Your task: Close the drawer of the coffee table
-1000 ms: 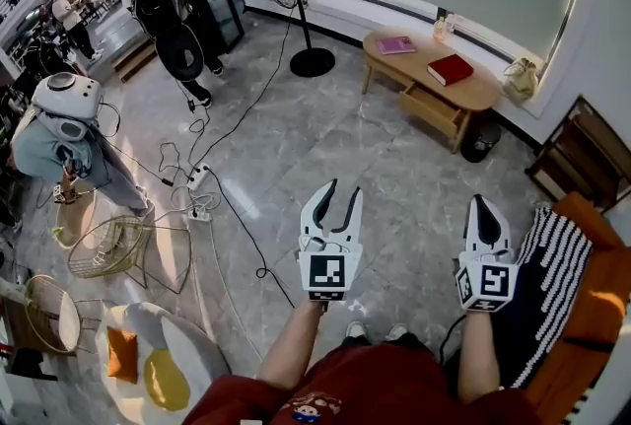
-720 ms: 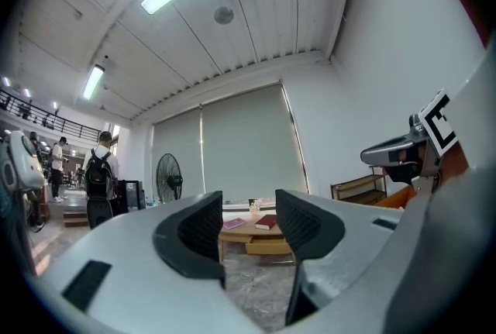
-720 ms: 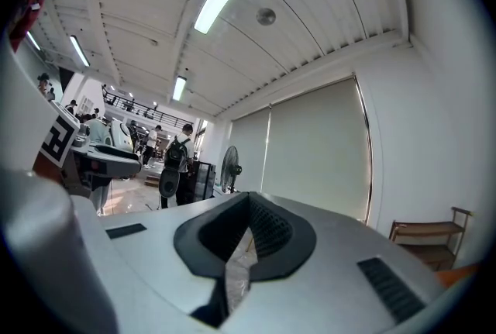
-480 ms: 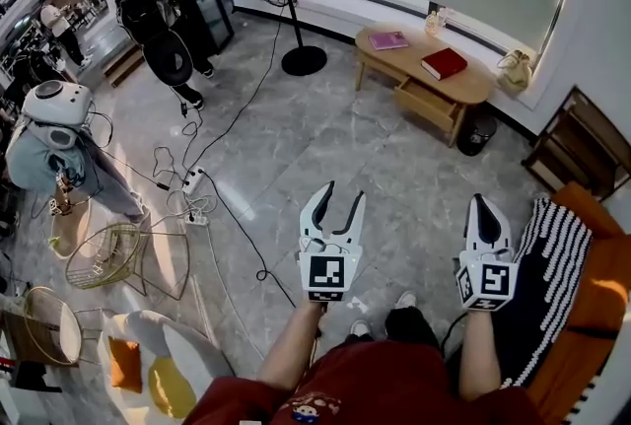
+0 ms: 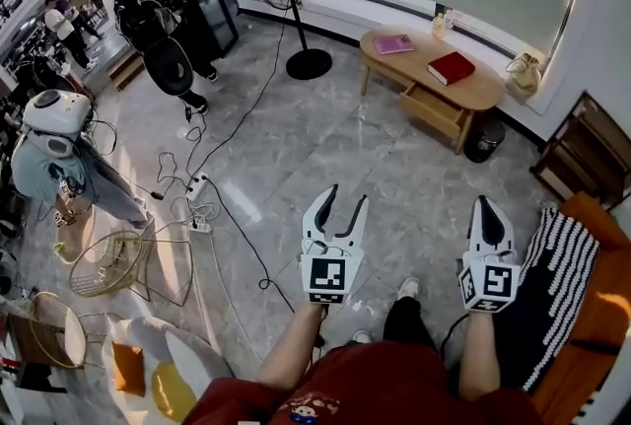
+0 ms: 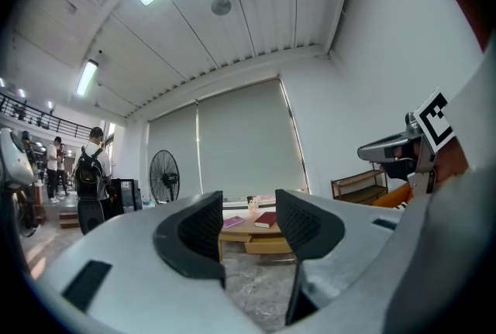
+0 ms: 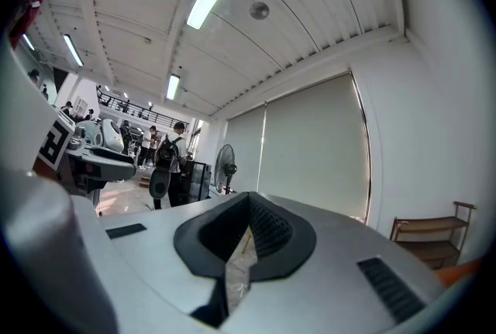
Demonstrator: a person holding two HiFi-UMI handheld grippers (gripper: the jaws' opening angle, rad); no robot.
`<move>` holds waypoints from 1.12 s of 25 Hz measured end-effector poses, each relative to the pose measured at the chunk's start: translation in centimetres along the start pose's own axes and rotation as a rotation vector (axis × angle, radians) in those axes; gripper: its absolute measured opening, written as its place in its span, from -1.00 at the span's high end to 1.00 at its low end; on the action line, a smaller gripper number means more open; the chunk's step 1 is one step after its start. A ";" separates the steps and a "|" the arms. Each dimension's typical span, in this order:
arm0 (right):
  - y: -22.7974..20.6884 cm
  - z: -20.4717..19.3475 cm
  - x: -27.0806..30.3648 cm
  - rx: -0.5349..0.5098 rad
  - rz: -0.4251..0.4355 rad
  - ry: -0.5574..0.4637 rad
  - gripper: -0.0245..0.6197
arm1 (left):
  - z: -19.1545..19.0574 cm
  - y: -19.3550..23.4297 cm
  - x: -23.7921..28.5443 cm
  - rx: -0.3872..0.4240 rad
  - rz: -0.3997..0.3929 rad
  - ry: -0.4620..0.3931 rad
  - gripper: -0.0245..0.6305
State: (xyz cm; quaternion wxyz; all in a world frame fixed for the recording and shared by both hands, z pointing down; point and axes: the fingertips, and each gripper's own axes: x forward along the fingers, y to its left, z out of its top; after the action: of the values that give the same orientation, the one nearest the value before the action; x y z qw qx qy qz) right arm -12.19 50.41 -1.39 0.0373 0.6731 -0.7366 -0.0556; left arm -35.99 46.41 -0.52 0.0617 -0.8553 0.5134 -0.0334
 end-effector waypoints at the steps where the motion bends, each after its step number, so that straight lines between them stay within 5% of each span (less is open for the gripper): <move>1: -0.6 -0.1 0.8 0.000 -0.001 -0.001 0.93 | -0.1 -0.1 1.0 0.001 -0.002 0.001 0.31; 28: -24.8 -6.6 17.1 0.068 -0.096 0.019 0.93 | 0.5 -11.6 30.9 0.019 -0.111 0.010 0.31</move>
State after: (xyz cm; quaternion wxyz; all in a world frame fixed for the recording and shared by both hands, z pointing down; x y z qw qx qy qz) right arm 11.62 30.97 1.56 0.0187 0.7089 -0.7046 -0.0258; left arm -11.22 24.55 0.42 0.0654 -0.8815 0.4653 -0.0463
